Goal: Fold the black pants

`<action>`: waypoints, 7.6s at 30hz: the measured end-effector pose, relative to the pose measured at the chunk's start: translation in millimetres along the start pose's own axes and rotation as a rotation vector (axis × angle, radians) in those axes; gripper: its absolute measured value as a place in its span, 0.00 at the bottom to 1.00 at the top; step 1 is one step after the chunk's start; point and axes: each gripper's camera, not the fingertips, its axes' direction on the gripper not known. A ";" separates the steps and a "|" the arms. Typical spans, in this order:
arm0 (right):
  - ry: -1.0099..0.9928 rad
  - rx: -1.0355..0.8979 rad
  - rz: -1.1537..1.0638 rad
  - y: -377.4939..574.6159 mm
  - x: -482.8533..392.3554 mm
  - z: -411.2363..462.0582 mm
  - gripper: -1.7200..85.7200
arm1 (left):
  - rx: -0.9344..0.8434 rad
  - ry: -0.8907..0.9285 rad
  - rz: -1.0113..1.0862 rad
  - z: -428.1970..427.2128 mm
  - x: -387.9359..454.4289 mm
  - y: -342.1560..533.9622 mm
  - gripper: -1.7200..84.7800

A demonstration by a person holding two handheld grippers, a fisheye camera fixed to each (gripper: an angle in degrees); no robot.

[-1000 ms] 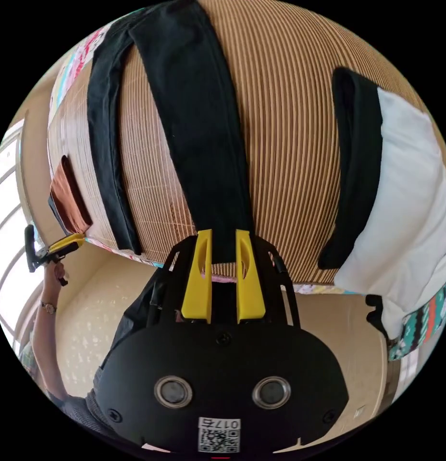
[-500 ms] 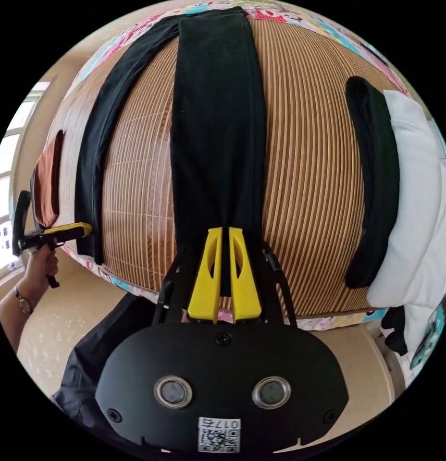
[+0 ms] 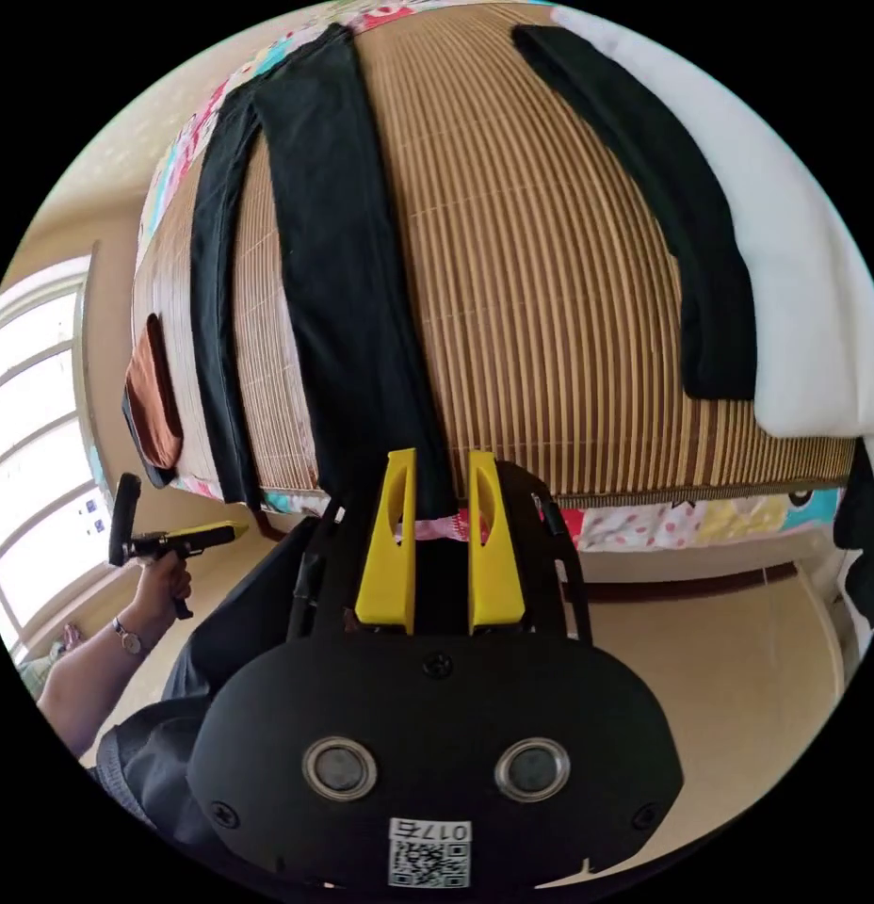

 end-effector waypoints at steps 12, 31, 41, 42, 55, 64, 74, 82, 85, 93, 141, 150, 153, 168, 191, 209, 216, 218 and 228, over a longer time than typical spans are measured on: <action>-0.374 -0.220 0.102 15.0 82.4 40.6 0.03 | 0.079 0.120 0.050 -20.1 18.9 23.7 0.02; -0.419 -0.390 -0.661 39.3 -61.6 8.6 0.03 | 0.298 0.408 0.429 -111.3 84.4 21.4 0.21; -0.526 -0.511 -0.714 35.5 -67.3 44.9 0.03 | 0.157 0.248 0.567 -118.5 51.8 17.2 0.04; -0.516 -0.529 -0.724 36.4 -67.3 48.0 0.03 | 0.154 0.276 0.573 -121.4 42.2 17.1 0.03; -0.232 -0.301 -0.343 -144.2 14.1 12.3 0.12 | 0.285 0.887 0.427 -133.0 -114.6 26.5 0.01; -0.707 0.202 0.142 -297.1 85.0 18.8 0.18 | 0.282 1.056 0.343 -128.6 -153.3 35.0 0.01; -0.678 0.448 0.070 -395.6 15.2 13.5 0.16 | 0.297 1.121 0.344 -145.5 -167.9 28.9 0.01; -0.289 0.400 0.011 -400.7 -33.5 7.8 0.07 | 0.397 1.192 0.283 -158.8 -183.9 41.1 0.01; -0.345 0.460 -0.009 -387.4 -55.0 -2.3 0.04 | 0.419 1.179 0.255 -171.5 -189.8 46.2 0.01; -0.464 0.484 -0.223 -389.9 -213.9 -5.1 0.03 | 0.533 1.289 0.070 -190.2 -225.7 73.7 0.01; -0.788 -0.106 -0.221 40.9 -151.2 157.2 0.04 | 0.299 0.752 0.448 -257.3 -200.0 71.3 0.01; -0.611 -0.054 -0.123 55.4 -130.1 157.4 0.04 | 0.296 0.611 0.340 -185.6 -160.4 78.3 0.02; -0.609 -0.060 -0.042 48.7 -118.9 183.5 0.05 | 0.288 0.567 0.287 -162.3 -159.4 73.8 0.02; -0.598 0.106 -0.099 -58.5 -61.4 116.0 0.16 | 0.505 0.804 0.293 -211.6 -162.8 -9.9 0.20; -1.098 0.262 -0.175 -177.8 -44.7 61.3 0.05 | 0.582 1.070 0.570 -258.9 -83.8 -140.8 0.06; -0.923 0.469 -0.962 98.2 -126.9 -286.1 0.04 | 1.060 0.846 1.045 -399.6 70.4 296.8 0.06; -0.893 0.544 -1.148 178.0 -157.0 -389.5 0.04 | 1.177 0.861 1.157 -438.0 119.0 407.1 0.05; -0.841 0.580 -1.147 185.9 -162.6 -405.7 0.04 | 1.160 0.876 1.137 -442.2 125.7 403.1 0.05; -0.533 0.433 -0.736 36.8 -148.4 -307.5 0.05 | 0.879 0.786 0.719 -380.8 110.8 169.6 0.06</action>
